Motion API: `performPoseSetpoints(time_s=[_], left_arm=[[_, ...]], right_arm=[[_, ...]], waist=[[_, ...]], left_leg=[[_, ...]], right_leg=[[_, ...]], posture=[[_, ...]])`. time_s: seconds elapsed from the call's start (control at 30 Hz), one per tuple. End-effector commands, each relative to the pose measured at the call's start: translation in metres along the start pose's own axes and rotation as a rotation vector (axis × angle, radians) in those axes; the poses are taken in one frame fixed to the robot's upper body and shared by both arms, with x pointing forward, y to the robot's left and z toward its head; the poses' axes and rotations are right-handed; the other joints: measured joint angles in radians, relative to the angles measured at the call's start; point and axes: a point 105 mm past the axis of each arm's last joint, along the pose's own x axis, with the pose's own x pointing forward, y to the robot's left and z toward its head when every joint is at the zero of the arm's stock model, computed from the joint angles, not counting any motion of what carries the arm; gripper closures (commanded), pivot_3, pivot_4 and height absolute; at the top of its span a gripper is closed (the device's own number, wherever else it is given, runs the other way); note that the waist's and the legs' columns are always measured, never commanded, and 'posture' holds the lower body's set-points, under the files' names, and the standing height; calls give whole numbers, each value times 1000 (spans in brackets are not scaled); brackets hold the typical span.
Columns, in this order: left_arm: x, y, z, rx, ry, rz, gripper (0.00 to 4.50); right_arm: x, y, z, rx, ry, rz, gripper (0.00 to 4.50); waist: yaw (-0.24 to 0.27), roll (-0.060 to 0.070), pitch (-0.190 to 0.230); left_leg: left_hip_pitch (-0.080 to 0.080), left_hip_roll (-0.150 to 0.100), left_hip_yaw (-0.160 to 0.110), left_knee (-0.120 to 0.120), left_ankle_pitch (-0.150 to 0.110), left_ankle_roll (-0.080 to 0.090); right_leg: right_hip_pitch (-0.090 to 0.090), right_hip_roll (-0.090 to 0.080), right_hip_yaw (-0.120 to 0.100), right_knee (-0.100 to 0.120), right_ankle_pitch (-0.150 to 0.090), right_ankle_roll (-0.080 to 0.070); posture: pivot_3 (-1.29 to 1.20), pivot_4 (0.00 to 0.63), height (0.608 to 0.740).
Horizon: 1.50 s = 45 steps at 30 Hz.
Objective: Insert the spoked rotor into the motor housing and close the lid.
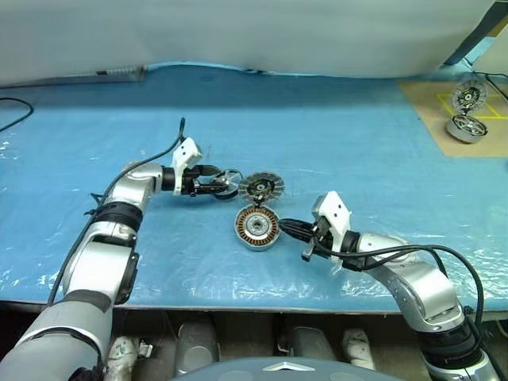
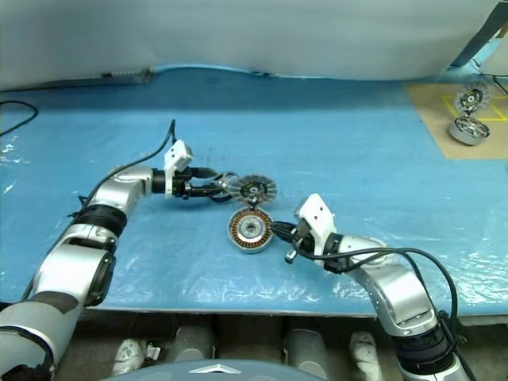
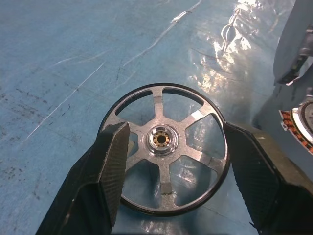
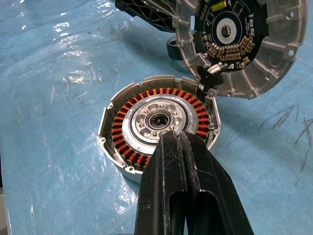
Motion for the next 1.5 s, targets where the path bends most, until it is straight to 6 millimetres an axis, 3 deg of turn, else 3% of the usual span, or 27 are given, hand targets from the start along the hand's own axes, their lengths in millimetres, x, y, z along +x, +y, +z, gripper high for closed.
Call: performPoseSetpoints(time_s=[0.03,0.5,0.6,0.73,1.0,1.17,1.33,1.5], left_arm=[[0,6,3,28,13,25,1258],[6,3,-17,50,153,4,1258],[7,7,-16,68,178,36,1873],[10,7,-14,84,186,29,3135],[14,2,-16,103,205,-5,3165],[-1,11,-7,96,161,29,3165],[-32,20,4,92,109,63,3165],[-60,12,9,112,94,20,3165]], right_arm=[[-6,1,14,-36,-53,-13,4500],[-3,0,13,-30,-55,-28,4500],[-1,0,13,-31,-57,-29,4500],[0,0,13,-30,-59,-30,4500],[1,1,12,-26,-61,-35,4500],[-1,1,15,-27,-82,-38,4500],[-7,-8,26,-61,-169,-97,4500],[-15,-15,18,-29,-225,-154,4500]], waist=[[1,0,0],[10,0,0],[10,0,0],[10,0,0],[12,0,0],[10,0,0],[5,-1,1],[11,-2,1]], left_leg=[[0,0,0,0,0,0],[1,0,-1,0,0,0],[1,0,-1,0,0,0],[1,0,-1,0,0,0],[1,-1,-1,0,0,0],[1,-1,-1,0,0,0],[1,0,-1,-3,0,0],[0,0,-1,-6,0,0]], right_leg=[[0,0,0,0,0,0],[3,-1,0,0,0,0],[3,-1,0,0,0,0],[5,-1,0,0,0,1],[5,-1,-1,0,0,1],[5,-1,-1,-1,0,1],[3,0,-1,-1,0,0],[0,-1,-1,-3,-1,1]], posture=[[0,150,740],[0,150,740],[0,150,740],[0,150,740],[0,150,740],[0,150,740],[0,150,740],[0,150,740]])
